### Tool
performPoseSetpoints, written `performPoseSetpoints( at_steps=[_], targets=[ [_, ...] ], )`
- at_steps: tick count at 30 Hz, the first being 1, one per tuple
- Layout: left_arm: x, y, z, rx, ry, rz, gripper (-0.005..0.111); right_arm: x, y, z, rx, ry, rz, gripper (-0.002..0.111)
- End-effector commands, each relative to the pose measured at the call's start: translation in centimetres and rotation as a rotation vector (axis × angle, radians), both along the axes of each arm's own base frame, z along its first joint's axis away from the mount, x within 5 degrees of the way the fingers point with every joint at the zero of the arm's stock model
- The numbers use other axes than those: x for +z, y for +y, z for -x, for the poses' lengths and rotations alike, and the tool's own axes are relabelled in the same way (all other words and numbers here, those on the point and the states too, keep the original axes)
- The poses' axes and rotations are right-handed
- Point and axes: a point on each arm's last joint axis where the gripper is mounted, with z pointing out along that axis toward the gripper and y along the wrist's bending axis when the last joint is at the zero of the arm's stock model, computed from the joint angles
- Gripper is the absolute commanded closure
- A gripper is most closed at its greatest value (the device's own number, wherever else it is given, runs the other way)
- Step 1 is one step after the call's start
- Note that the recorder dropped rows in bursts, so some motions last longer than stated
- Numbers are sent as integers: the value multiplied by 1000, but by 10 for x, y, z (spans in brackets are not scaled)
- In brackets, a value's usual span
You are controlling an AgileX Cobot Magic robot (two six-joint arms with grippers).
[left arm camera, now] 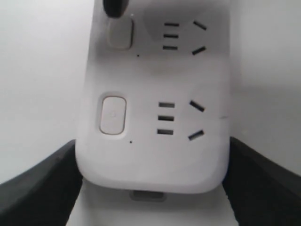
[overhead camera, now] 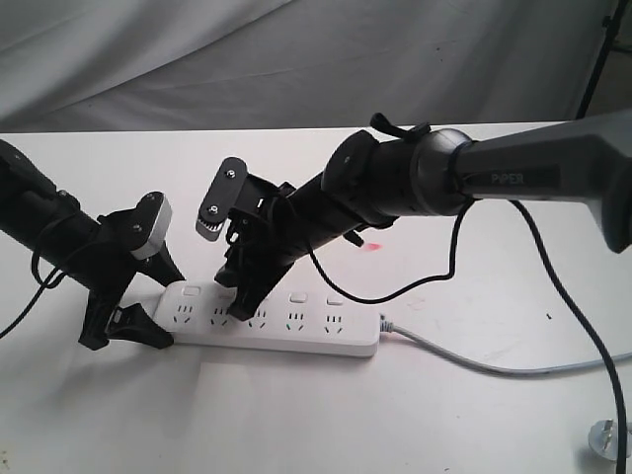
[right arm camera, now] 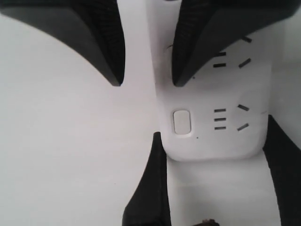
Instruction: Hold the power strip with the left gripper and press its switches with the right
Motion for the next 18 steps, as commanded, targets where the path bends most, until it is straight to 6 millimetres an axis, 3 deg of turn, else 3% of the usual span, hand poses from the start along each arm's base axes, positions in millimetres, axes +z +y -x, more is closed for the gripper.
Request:
performPoseSetpoints(
  at_steps=[1,18],
  targets=[
    [1,-3,0,-10,5,12,38,-5,4,2,-4,-3,-1,76],
    [1,-3,0,-10,5,12,38,-18,5,0,-9,-13,20,76]
  ],
)
